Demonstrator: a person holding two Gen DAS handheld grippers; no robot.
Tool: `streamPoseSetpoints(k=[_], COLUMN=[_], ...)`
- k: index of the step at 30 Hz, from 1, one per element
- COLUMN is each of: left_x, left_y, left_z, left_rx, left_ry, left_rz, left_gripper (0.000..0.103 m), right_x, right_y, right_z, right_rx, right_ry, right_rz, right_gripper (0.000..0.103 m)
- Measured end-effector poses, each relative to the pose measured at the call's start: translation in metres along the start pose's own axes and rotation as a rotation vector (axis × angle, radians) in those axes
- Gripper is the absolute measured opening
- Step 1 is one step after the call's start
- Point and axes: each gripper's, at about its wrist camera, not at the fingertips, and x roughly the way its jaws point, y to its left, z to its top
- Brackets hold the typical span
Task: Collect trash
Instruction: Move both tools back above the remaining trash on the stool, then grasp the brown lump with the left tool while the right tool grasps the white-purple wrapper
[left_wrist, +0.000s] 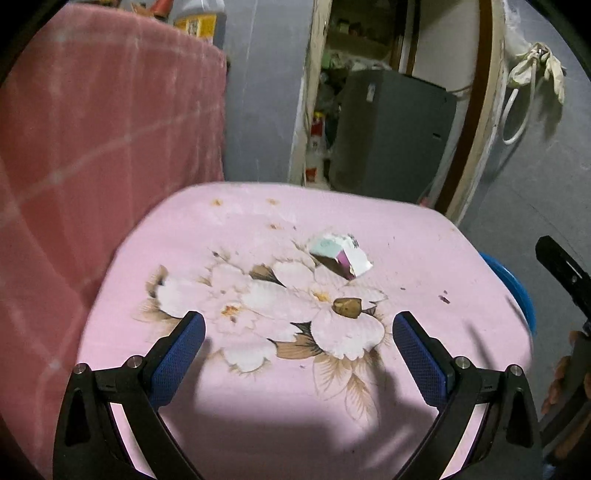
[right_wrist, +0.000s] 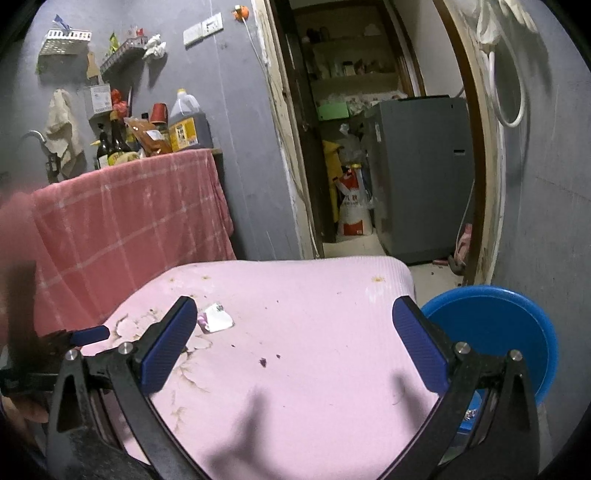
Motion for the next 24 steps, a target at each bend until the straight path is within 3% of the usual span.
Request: streamPoseSetpoints(k=[3,6,8,12,19,24], left_x=[0.008,0.016,0.023,0.033,0.047,0.049], left_y=[0.0,-0.003,-0.005,-0.008,-0.01,-0.002], left_z=[0.001,0.004,0.006,0.009,0.015,0.018], left_rx=[0.005,0.016,0.024,0.038,0.06,0.027], left_ry=[0.028,0.062,0.086,0.112,0.142,0.147], left_rz=[-0.017,-0.045,-0.058,-0.075,-0.144,-0.173], left_gripper=[0.097,0.087,0.074,0.059,0.016,0.016], right_x=[0.011,0.018,0.021,0.028,0.041,0.056], right_y=[-0.001,-0.003,-0.004,-0.007,-0.01,-0.005], right_z=[-0.003,-0.006,-0.007,-0.007,-0.008,-0.009], right_rx=[-0.011,-0.013,-0.004,0.01,0.043,0.04], right_ry=[0.045,0.07,0.079,0.105,0.162,0.216], right_rz=[-0.007,-0.017,-0.015,-0.009,0.023,0.029], right_gripper=[0.103,0.103,0.103,0.103,0.103,0.103])
